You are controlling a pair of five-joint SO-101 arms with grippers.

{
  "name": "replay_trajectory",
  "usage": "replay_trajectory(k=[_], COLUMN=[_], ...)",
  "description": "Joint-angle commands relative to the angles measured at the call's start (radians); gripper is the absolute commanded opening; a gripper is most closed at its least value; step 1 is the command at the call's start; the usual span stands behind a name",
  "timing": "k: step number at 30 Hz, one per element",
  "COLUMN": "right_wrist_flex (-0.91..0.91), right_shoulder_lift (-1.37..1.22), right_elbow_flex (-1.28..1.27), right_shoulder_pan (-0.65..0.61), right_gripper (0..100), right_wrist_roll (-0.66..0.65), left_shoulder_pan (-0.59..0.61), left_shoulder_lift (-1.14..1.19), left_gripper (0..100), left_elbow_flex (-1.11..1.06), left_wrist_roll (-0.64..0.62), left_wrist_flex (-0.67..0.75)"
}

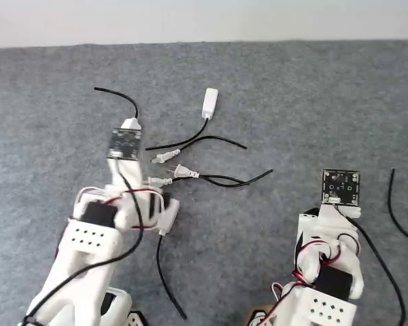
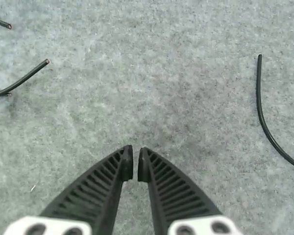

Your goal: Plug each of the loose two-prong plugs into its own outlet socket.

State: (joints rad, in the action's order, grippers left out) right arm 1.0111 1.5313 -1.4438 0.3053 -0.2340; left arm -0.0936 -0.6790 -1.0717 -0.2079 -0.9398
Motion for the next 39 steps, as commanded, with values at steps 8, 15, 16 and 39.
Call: replay_trajectory(k=[8,15,16,39], right_wrist_flex=[-0.015,-0.015,-0.015,-0.016], right_shoulder_lift=[0.010,0.010,0.010,0.010], right_elbow_flex=[0.015,0.015,0.015,0.015], right_shoulder_pan=[-0.027,-0.027,-0.027,-0.027], right_gripper=[3.6,3.6,3.6,3.6], right_wrist_roll=[0.003,0.002,0.002,0.000], left_shoulder_pan=[0.035,-0.071,-0.098,-0.471], left_shoulder_lift=[0.229,0.276,0.265,0.242], left_gripper=[1,1,1,1], left_elbow_flex=[0.076,0.105,0.105,-0.024], left_wrist_roll=[-0.008,-0.009,-0.009,-0.069], left_wrist_flex=[0.104,0.104,0.104,0.193])
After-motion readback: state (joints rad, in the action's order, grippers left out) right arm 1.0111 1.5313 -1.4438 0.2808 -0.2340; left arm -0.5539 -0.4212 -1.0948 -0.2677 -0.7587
